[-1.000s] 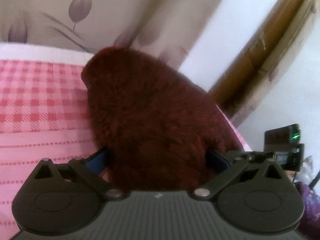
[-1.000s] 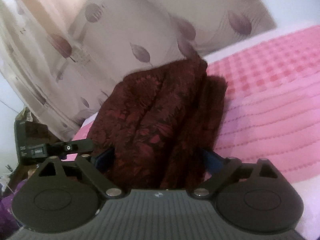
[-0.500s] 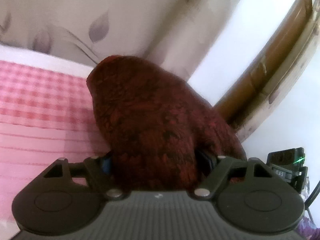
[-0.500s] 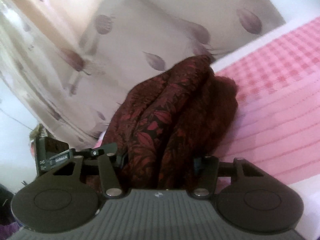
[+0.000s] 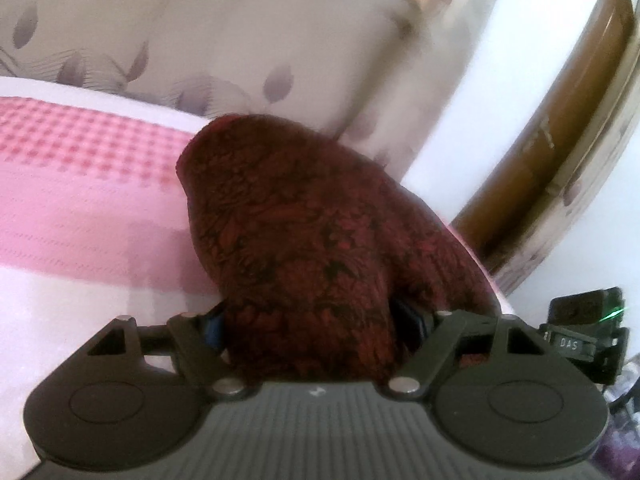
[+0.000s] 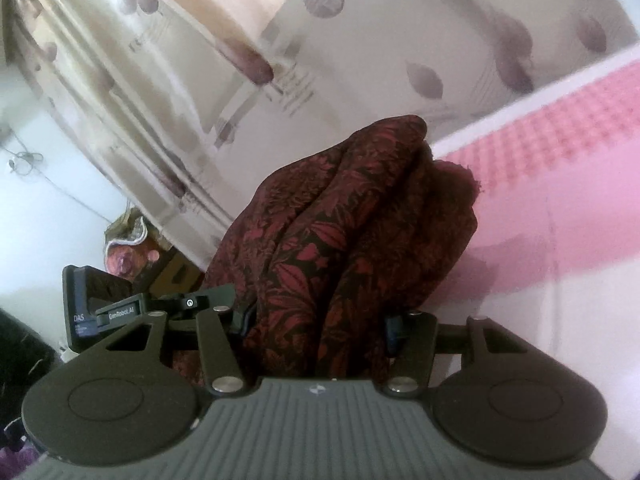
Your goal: Fold small clothes
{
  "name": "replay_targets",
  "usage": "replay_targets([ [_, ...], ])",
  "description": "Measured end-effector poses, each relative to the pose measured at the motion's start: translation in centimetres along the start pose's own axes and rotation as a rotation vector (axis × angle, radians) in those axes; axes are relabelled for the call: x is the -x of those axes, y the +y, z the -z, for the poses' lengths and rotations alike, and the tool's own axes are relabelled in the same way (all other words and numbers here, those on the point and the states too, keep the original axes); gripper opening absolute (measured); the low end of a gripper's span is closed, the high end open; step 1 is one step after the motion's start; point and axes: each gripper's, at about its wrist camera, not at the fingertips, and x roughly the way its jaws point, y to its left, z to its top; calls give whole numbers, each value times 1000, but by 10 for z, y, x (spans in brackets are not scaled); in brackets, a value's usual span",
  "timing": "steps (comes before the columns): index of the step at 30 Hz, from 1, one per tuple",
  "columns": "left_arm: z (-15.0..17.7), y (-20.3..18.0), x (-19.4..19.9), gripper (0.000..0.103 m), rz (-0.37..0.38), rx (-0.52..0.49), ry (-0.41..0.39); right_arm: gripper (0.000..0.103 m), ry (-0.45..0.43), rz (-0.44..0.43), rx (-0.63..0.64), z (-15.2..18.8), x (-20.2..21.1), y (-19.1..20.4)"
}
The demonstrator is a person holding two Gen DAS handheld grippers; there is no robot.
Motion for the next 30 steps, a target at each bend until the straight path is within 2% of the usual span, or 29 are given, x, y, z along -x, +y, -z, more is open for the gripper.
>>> replay_targets([
  [4,22,9,0,80,-30,-15,5,57,23,37,1,26,-8,3],
  [11,48,4,4,85,-89,-86,-95,58,37,86,41,50,-11,2],
  [13,51,-2,7,94,-133,-97,-119,62,41,105,57,53,-11,2],
  [16,52,-19,18,98,-250,-137,-176,69,23,104,50,54,-6,3],
  [19,52,-41,31,98,-372,-196,-222,71,-40,128,111,53,8,19],
  [22,50,-56,40,98,-462,-233,-243,73,-91,202,231,56,22,47],
  [24,51,-68,48,100,-541,-255,-272,87,-173,248,322,64,37,69],
  [26,51,-77,53,102,-583,-284,-285,96,-249,304,403,74,50,89],
  [30,56,-92,60,103,-636,-333,-308,102,-327,374,496,90,65,112],
])
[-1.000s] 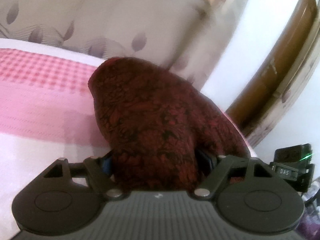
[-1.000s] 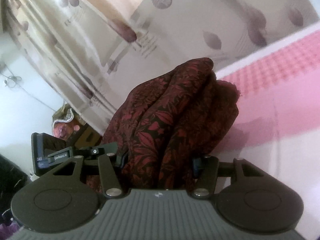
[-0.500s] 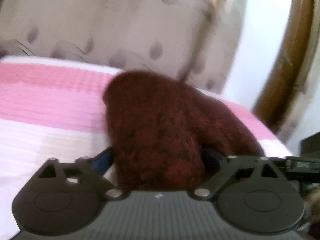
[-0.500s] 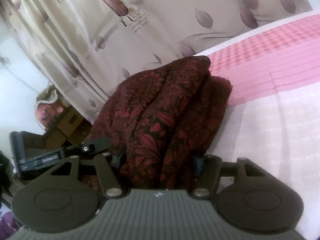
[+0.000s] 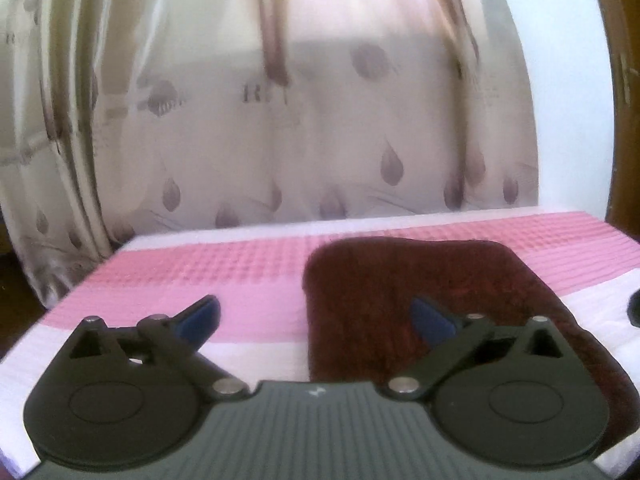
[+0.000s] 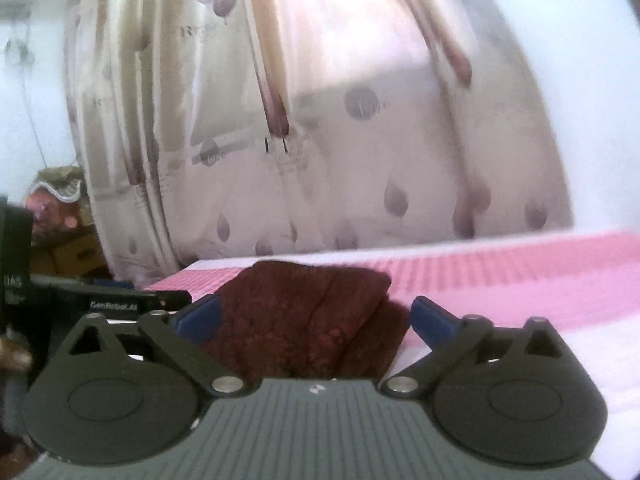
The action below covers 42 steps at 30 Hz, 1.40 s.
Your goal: Fold small clothes
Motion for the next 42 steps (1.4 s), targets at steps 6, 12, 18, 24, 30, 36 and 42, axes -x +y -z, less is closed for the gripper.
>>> replay_targets([
  [6,-3,-8,20,103,-42,-54,-8,103,-13,10,-10,0,15,6],
  [12,-13,-8,40,103,-5,-32,-85,103,-14,12,-21,1,23,12],
  [18,-12,-16,57,103,-119,14,-223,103,-23,5,-6,0,29,17],
  [24,-20,-5,61,103,7,107,-169,103,-27,0,-10,-1,31,18],
  [30,-21,4,53,103,18,193,-112,103,-44,10,6,-5,34,23],
  [36,-18,5,46,103,9,196,-78,103,-46,16,16,-5,35,26],
  [42,-16,7,39,103,34,201,-40,103,-33,15,11,-4,35,25],
])
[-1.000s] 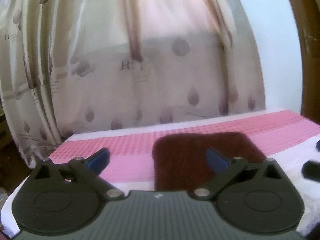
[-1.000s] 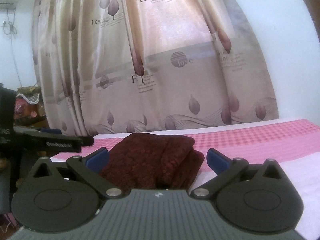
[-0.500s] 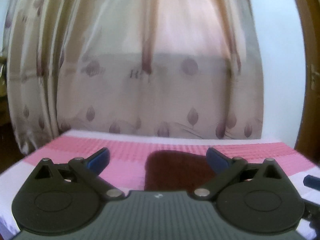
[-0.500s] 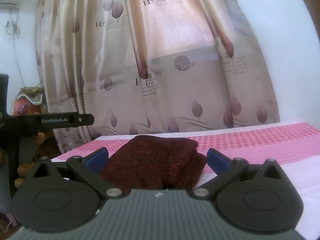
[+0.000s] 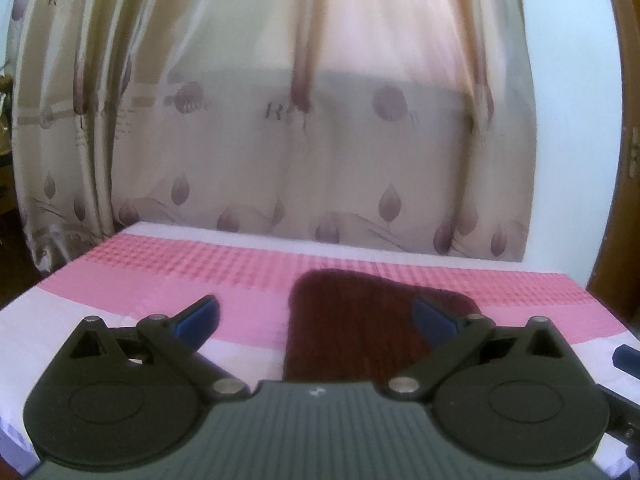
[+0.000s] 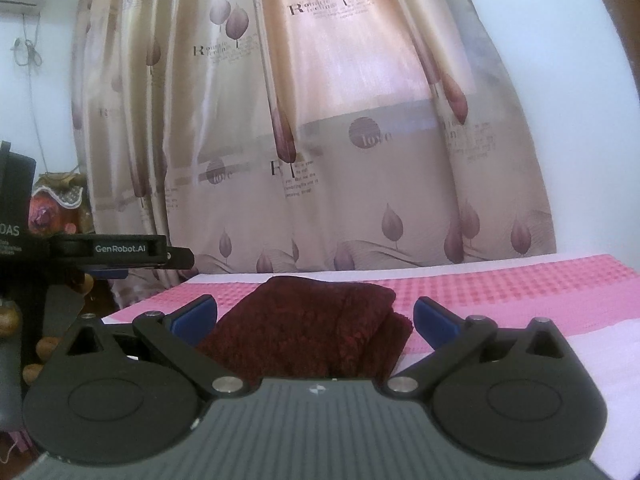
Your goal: Fold small clothes
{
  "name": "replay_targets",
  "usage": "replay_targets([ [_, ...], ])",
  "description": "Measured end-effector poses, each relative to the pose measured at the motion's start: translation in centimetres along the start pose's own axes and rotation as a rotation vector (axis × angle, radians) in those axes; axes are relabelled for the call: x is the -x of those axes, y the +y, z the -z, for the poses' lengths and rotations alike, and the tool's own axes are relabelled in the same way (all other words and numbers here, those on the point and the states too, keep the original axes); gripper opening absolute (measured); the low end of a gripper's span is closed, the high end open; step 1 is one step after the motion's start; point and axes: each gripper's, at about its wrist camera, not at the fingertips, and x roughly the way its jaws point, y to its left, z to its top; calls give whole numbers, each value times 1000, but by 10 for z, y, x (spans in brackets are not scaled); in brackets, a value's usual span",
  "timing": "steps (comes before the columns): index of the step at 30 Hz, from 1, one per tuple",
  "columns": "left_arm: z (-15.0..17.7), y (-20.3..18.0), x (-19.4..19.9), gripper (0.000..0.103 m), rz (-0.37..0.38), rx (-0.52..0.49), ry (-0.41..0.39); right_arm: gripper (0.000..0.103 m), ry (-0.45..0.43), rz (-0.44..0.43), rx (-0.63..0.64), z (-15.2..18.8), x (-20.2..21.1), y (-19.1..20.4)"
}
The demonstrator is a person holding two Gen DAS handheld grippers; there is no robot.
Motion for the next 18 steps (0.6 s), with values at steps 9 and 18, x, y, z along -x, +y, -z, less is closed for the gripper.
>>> replay_targets([
  [9,6,1,-8,103,-12,-15,7,103,23,3,-1,4,-4,0],
  [18,8,-1,-8,103,-19,-20,7,103,19,33,17,2,-7,4],
])
